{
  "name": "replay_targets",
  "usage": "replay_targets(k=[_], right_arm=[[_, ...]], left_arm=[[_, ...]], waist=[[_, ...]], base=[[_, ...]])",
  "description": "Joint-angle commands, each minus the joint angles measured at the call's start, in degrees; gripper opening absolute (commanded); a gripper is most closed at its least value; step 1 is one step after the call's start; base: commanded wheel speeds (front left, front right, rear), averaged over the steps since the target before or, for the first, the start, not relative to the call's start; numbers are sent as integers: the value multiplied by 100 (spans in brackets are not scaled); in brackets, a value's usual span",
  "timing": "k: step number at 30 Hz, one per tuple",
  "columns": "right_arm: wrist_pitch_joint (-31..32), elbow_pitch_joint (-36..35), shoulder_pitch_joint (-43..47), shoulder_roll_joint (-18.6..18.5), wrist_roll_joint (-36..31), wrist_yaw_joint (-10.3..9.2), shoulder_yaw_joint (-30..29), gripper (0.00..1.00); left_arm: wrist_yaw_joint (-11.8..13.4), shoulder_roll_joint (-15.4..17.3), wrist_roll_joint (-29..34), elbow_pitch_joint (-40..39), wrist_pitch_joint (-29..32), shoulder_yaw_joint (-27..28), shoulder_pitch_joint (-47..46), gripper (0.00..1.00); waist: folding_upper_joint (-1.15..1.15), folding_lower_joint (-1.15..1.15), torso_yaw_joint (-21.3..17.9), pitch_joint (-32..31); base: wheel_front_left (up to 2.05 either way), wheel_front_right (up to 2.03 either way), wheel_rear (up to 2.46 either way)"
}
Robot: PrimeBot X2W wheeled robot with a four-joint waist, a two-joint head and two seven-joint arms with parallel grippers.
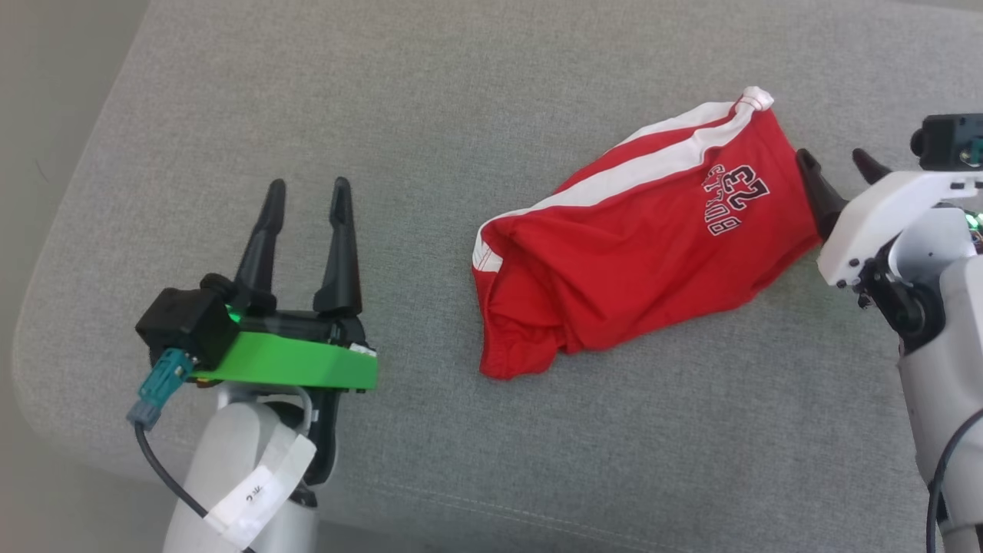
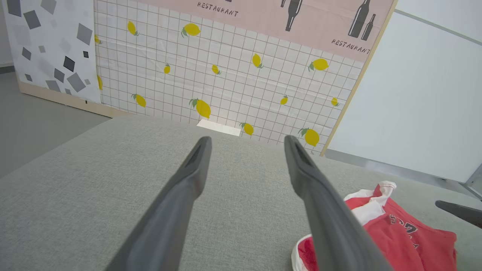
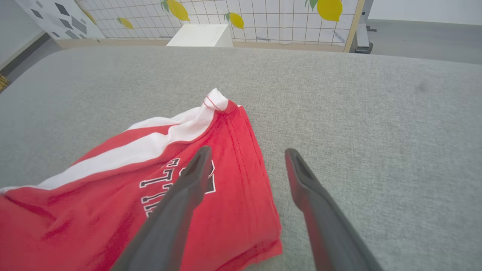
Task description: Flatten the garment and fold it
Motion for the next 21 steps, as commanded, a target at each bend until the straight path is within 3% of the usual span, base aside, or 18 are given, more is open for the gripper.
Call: replay_targets(k=[1, 6, 13, 19, 20, 21], right_arm=[[93, 143, -183, 41, -74, -9, -63, 100], [534, 773, -659, 122, -390, -9, -312, 100], [1550, 1406, -1127, 193, -864, -9, -469, 100], [2493, 1504, -1094, 425, -488, -9, -328, 100], [2610, 1474, -1065, 454, -391, -9, -291, 89], [2728, 1418, -1024, 469, -287, -9, -242, 58]], left_arm=[[-86, -45, 143, -36, -19, 90, 86, 100], [-250, -96, 315, -116, -20, 215, 92, 100], [-254, -99, 132, -177, -20, 125, 50, 100], [-220, -100, 78, -183, -20, 113, 80, 100], [-214, -100, 76, -182, -20, 116, 89, 100], [-210, -100, 81, -182, -20, 120, 99, 100]], waist=[[0, 0, 9, 67], [0, 0, 83, 253], [0, 0, 227, 426], [0, 0, 265, 416], [0, 0, 260, 411], [0, 0, 251, 408]], base=[[0, 0, 0], [0, 0, 0], [0, 0, 0], [0, 0, 0], [0, 0, 0], [0, 0, 0]])
